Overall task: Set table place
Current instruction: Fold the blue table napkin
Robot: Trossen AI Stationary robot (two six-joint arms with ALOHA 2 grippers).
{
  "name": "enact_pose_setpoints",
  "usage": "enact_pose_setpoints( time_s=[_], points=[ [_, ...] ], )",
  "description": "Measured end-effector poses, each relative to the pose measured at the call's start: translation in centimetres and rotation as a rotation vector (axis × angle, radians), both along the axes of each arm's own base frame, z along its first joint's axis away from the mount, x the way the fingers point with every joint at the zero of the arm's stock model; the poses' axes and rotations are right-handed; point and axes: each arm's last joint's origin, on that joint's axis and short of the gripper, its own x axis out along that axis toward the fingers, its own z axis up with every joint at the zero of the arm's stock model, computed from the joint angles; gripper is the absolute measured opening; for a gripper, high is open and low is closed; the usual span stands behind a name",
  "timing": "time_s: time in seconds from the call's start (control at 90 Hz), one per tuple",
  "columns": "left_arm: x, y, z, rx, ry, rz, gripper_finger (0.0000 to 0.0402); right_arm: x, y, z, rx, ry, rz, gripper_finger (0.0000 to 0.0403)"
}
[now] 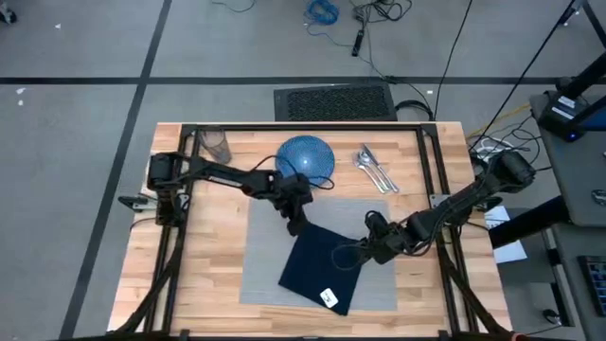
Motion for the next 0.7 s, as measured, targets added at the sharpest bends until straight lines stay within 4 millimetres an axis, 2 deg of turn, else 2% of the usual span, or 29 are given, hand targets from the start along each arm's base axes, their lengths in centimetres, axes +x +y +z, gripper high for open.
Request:
enact_pose_setpoints(
  time_s=[0.256, 0.467, 0.544, 0.644, 0.7],
  points=[
    [0.6, -1.0, -1.7, -0.016, 0.003, -0.058, 0.0113, -0.1, 0.0, 0.0, 0.0, 0.005, -0.006, 0.0167],
    [1.0, -1.8, -1.7, -0.004, -0.036, -0.089, 0.0108, -0.1, -0.1, -0.1, -0.002, 0.009, -0.006, 0.0167],
    [1.0, -1.8, -1.7, -0.006, -0.033, -0.082, 0.0085, -0.1, -0.1, -0.1, -0.003, 0.012, -0.006, 0.0167],
    [0.9, -1.8, -1.8, 0.001, -0.021, -0.074, 0.0025, -0.1, -0.1, -0.1, -0.004, 0.013, -0.006, 0.0167],
    [0.9, -1.8, -1.8, 0.001, -0.018, -0.074, 0.001, -0.1, -0.1, -0.1, -0.005, 0.014, -0.006, 0.0167]
  ],
)
